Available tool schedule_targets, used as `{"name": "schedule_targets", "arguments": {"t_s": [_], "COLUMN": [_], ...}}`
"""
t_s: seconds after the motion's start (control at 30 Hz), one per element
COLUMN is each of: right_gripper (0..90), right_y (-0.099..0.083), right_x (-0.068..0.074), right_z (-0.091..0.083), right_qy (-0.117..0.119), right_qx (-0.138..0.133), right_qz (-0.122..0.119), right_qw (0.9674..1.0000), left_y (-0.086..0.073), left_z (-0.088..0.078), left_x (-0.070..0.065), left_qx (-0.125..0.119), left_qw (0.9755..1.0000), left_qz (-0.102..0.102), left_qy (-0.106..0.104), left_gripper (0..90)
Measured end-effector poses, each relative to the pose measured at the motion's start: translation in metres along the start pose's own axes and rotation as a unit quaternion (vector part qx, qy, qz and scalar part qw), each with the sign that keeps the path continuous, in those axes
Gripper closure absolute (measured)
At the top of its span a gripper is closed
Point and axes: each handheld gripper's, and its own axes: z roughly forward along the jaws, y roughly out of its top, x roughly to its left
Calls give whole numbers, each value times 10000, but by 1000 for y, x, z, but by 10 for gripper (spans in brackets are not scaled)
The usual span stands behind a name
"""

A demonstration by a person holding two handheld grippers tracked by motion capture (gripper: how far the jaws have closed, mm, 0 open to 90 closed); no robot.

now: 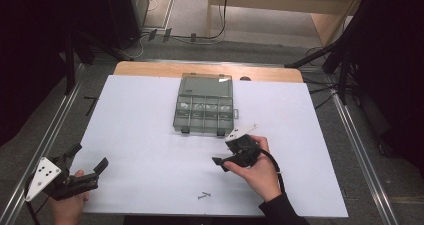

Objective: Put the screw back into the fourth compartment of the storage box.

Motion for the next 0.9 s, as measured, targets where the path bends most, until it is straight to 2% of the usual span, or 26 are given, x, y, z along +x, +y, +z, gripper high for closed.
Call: {"name": "schedule_targets", "arguments": {"t_s": [0.03,0.3,0.43,0.67,0.9], "right_gripper": [285,362,403,484,602], "right_y": [-2,-14,-20,-30,-34], "right_x": [5,34,45,60,67], "right_z": [1,9,12,17,17], "right_qy": [34,346,460,677,659], "right_qx": [47,172,217,337,320], "right_qz": [47,-169,-172,-289,-398], "right_qw": [10000,9991,9986,9967,9965], "left_y": [0,0,0,1,1], "left_z": [0,0,0,-1,-1], "left_x": [0,0,0,0,0], "left_qx": [-1,-6,-8,0,-16], "left_qw": [10000,10000,10000,10000,10000], "left_qz": [2,0,0,-4,-19], "left_qy": [0,1,0,-1,1], "left_gripper": [12,12,12,12,12]}}
